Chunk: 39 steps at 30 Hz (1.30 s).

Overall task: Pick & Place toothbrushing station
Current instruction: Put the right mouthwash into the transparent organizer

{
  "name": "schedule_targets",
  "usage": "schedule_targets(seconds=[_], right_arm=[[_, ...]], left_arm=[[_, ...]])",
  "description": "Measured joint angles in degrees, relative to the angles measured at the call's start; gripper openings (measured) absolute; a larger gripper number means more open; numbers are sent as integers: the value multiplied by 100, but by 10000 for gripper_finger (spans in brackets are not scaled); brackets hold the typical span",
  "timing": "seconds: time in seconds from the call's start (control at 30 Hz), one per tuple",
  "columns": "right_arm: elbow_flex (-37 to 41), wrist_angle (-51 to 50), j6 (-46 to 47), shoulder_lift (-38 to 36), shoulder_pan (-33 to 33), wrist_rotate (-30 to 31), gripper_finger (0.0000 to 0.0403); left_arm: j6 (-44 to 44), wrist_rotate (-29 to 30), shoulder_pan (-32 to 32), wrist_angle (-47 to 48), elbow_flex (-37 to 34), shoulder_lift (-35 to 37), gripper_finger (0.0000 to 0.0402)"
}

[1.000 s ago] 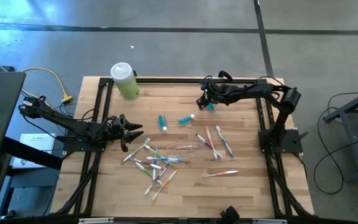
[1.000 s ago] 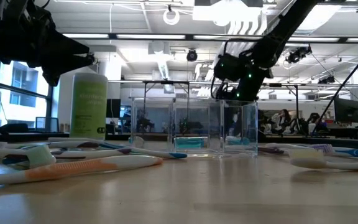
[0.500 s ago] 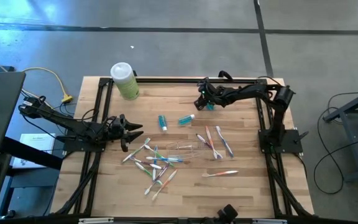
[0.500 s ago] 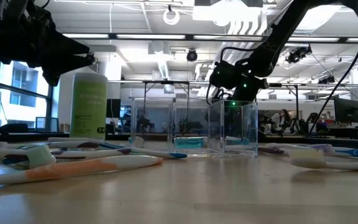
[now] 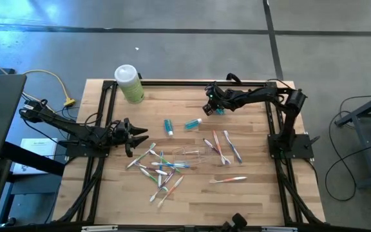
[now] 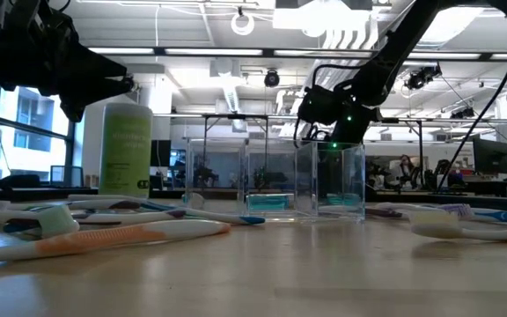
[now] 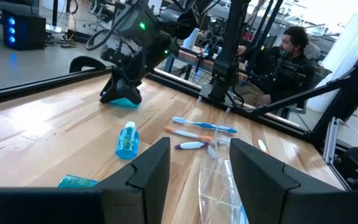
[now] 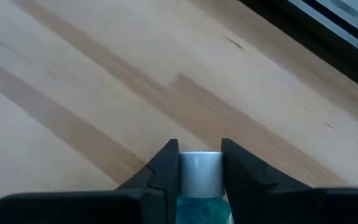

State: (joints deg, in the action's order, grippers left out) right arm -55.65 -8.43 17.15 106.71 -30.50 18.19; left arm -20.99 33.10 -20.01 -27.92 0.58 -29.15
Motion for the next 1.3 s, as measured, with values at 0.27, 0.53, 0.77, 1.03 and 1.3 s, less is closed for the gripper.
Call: schedule_targets(seconds=[0.27, 0.53, 0.77, 1.03, 1.3], right_arm=[[5, -160, -238, -1366, 685, 129, 86], [5, 777, -1018, -2431, 2191, -355, 86], [735, 3422, -1629, -2275, 3137, -1204, 86], [1895, 7550, -2145, -1131, 3429, -2253, 86], [1922, 8668, -1711, -82, 3487, -2645, 86]], left_arm=[[-2, -2, 0, 0, 0, 0, 162], [-2, -4, 0, 0, 0, 0, 162], [-2, -6, 0, 0, 0, 0, 162], [-4, -8, 0, -111, 0, -4, 162], [-4, -6, 0, -346, 0, -37, 162]])
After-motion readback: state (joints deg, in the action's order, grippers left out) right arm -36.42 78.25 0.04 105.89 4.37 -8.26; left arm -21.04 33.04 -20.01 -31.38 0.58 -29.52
